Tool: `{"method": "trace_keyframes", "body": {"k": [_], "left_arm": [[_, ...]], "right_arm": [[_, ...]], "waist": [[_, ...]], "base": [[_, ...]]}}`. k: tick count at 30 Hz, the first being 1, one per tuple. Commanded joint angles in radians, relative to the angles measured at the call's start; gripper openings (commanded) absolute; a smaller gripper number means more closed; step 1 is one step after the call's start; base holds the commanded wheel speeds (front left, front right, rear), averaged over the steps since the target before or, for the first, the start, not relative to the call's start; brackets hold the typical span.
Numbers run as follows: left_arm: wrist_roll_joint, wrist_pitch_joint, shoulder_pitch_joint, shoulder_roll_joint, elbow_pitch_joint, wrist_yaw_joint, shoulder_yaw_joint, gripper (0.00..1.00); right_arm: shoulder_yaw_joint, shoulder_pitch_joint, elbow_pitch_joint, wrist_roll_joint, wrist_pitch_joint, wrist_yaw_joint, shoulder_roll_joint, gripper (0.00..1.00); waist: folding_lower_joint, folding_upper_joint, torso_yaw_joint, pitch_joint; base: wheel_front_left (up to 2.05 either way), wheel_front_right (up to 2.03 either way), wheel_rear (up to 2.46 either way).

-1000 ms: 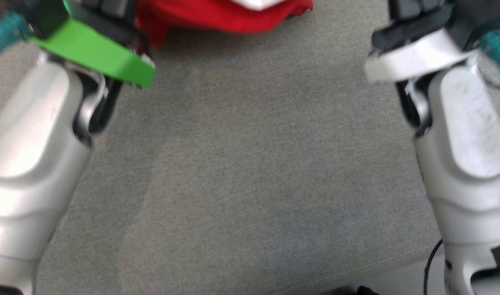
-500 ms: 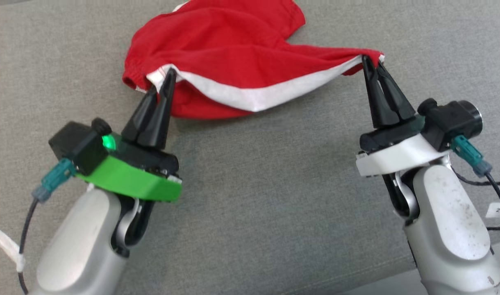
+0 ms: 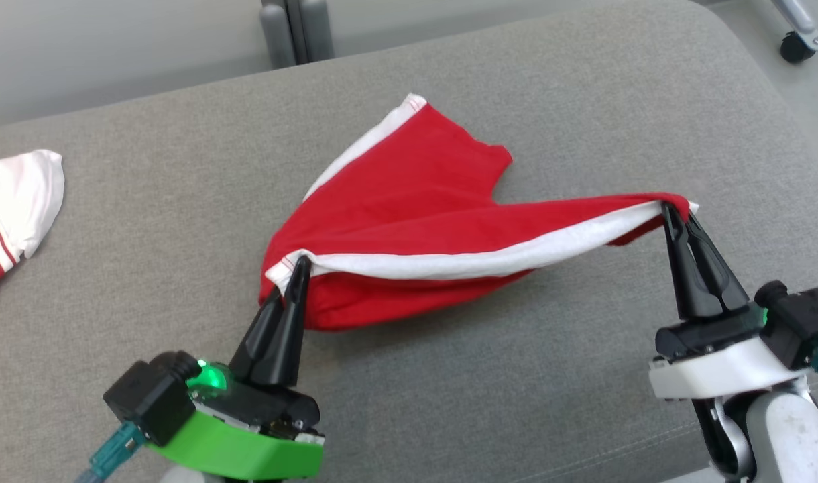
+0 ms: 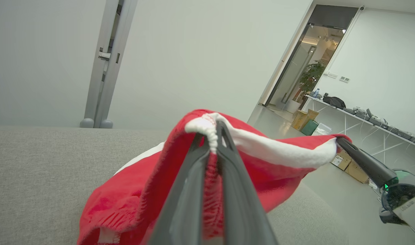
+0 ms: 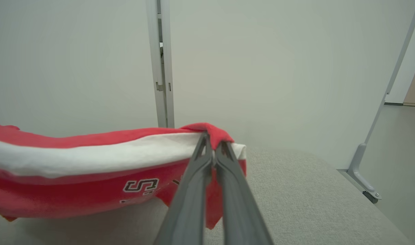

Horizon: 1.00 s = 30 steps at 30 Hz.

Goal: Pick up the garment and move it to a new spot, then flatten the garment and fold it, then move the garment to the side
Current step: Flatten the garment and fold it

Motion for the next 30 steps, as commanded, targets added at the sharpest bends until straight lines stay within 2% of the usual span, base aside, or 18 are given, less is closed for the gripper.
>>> {"method": "trace_keyframes", "body": {"k": [1,6,10,17,23,30], "left_arm": [[0.005,0.0,0.039,-0.01,-0.012,-0.003,0.008,0.0],[0.002,0.0,0.103,-0.047,-0.002,-0.003,0.018,0.0],[-0.022,0.0,0.108,-0.08,0.041,-0.003,0.014,0.0],[-0.06,0.0,0.026,-0.137,0.155,-0.001,0.027,0.0],[-0.083,0.0,-0.086,-0.175,0.235,0.011,0.052,0.0],[-0.087,0.0,-0.211,-0.188,0.319,0.042,0.061,0.0]], "right_arm": [[-0.009,0.041,-0.033,-0.006,0.014,-0.001,-0.001,0.0],[-0.033,0.091,-0.087,0.0,0.046,-0.001,0.013,0.0],[-0.017,0.032,-0.036,0.019,0.06,-0.001,0.005,0.0],[0.036,-0.236,0.216,0.044,0.081,-0.001,-0.073,0.0],[0.146,-0.487,0.413,0.025,0.082,-0.001,-0.128,0.0],[0.265,-0.715,0.622,0.018,0.09,-0.001,-0.144,0.0]], "waist": [[0.0,0.0,0.002,-0.036],[0.0,0.0,0.015,-0.024],[0.0,0.0,0.036,0.008],[0.0,0.0,0.091,0.117],[0.0,0.0,0.159,0.213],[0.0,0.0,0.212,0.294]], "base": [[0.0,0.0,0.0],[0.0,0.0,0.0],[0.0,0.0,0.0],[0.0,0.0,0.0],[0.0,0.0,0.0],[0.0,0.0,0.0]]}}
